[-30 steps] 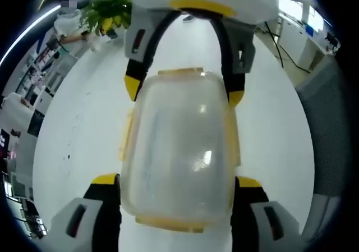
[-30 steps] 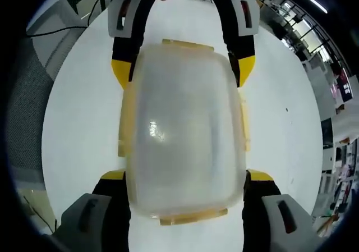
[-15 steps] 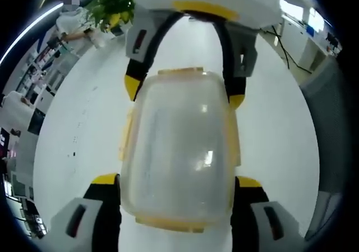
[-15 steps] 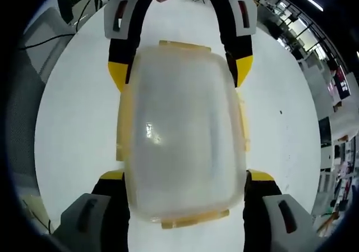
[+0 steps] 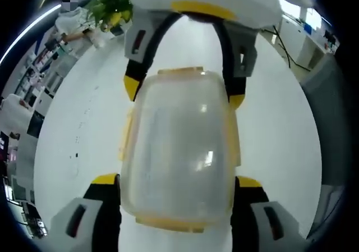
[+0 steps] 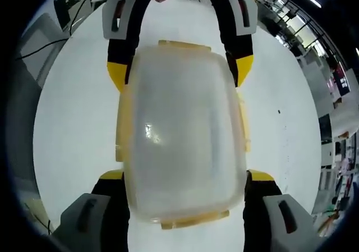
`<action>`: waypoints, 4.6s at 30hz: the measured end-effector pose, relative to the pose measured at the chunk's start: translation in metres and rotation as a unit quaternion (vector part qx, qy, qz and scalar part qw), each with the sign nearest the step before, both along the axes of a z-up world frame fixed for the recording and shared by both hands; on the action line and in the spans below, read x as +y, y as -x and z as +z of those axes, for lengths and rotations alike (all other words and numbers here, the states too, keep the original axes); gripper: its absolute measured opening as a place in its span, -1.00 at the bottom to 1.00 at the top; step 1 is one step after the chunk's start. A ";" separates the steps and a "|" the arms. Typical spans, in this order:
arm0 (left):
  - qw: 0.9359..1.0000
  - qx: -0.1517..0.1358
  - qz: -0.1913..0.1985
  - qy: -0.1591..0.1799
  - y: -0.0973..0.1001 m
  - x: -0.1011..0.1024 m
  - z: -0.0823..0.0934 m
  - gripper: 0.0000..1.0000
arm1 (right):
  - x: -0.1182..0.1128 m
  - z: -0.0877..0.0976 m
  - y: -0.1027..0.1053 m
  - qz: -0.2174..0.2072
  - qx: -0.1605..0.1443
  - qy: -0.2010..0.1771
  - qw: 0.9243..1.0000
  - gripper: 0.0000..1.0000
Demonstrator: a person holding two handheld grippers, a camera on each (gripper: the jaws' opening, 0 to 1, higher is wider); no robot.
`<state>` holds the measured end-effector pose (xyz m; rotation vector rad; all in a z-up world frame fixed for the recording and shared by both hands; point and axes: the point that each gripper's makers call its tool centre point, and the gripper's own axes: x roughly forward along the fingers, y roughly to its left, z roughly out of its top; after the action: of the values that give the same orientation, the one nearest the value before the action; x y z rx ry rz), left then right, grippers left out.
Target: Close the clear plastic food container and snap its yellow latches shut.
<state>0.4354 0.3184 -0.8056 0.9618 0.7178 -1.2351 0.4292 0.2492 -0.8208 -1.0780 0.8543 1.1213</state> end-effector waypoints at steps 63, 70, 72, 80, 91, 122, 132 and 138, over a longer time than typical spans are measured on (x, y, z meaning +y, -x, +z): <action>0.886 0.008 0.286 0.366 0.030 0.021 0.008 0.98 | -0.010 0.027 0.035 -0.291 -0.058 -0.428 0.854 0.99; 0.876 0.002 0.310 0.369 0.033 0.038 0.013 0.93 | -0.024 0.035 0.040 -0.326 -0.072 -0.425 0.841 0.96; 0.872 -0.010 0.319 0.372 0.034 0.044 0.018 0.87 | -0.029 0.038 0.043 -0.334 -0.080 -0.425 0.838 0.93; 0.854 -0.014 0.351 0.384 0.045 0.063 0.028 0.83 | -0.037 0.055 0.060 -0.359 -0.095 -0.437 0.819 0.86; 0.830 -0.016 0.387 0.402 0.073 0.091 0.048 0.74 | -0.064 0.079 0.089 -0.405 -0.106 -0.459 0.783 0.79; 0.757 -0.007 0.490 0.431 0.167 0.183 0.076 0.66 | -0.105 0.107 0.181 -0.497 -0.097 -0.496 0.706 0.64; 0.750 0.009 0.500 0.432 0.186 0.186 0.082 0.63 | -0.100 0.104 0.207 -0.525 -0.070 -0.515 0.674 0.57; 0.764 0.009 0.486 0.424 0.200 0.180 0.082 0.59 | -0.083 0.109 0.226 -0.525 -0.061 -0.527 0.665 0.56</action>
<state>0.2354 0.4988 -0.7234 -0.2267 0.4557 -0.4838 0.2029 0.1660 -0.7117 0.3778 0.4047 0.3310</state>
